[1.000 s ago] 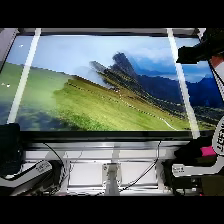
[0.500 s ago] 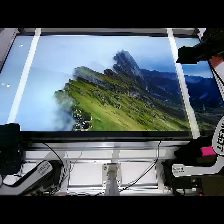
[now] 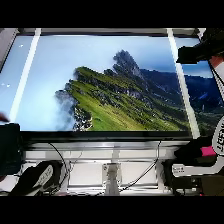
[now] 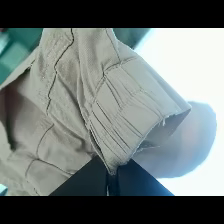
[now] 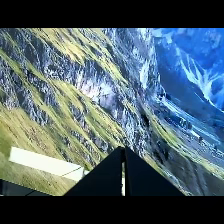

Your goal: Fold the clothes and pants, and hang the long-sleeved shirts on hangers.

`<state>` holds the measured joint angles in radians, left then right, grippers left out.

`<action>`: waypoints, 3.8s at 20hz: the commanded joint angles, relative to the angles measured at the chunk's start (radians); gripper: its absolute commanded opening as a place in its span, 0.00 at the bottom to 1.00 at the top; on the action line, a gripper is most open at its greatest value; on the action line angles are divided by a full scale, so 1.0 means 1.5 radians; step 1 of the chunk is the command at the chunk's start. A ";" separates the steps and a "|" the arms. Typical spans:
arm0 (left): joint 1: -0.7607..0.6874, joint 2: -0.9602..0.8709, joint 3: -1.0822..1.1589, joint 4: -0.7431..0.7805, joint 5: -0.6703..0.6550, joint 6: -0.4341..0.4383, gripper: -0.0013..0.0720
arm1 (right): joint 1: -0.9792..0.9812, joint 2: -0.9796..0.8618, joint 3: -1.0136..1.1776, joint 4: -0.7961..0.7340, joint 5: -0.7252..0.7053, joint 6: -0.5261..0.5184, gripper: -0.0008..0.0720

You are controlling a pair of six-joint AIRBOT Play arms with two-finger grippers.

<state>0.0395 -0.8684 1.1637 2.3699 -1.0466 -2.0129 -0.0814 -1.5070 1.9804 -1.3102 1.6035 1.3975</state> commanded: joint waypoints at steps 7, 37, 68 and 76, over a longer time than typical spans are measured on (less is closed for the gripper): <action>-0.359 -0.022 0.002 -0.131 0.345 -0.279 0.04 | 0.001 0.000 0.000 0.000 0.000 0.000 0.02; -0.324 -0.053 -0.286 -0.105 -0.084 -0.272 0.97 | 0.001 0.000 0.000 0.066 -0.123 0.000 0.02; 0.400 -0.136 -0.298 -0.857 -0.053 0.539 0.39 | 0.080 -0.027 -0.005 0.084 -0.141 -0.108 0.31; 0.403 -0.230 -0.298 -0.850 -0.007 0.554 0.89 | 0.080 -0.034 -0.005 0.085 -0.184 -0.108 0.31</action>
<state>0.6376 -1.1652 0.7170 1.1187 -1.0801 -1.2201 0.0376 -1.5570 1.9732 -1.1828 1.3479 1.2354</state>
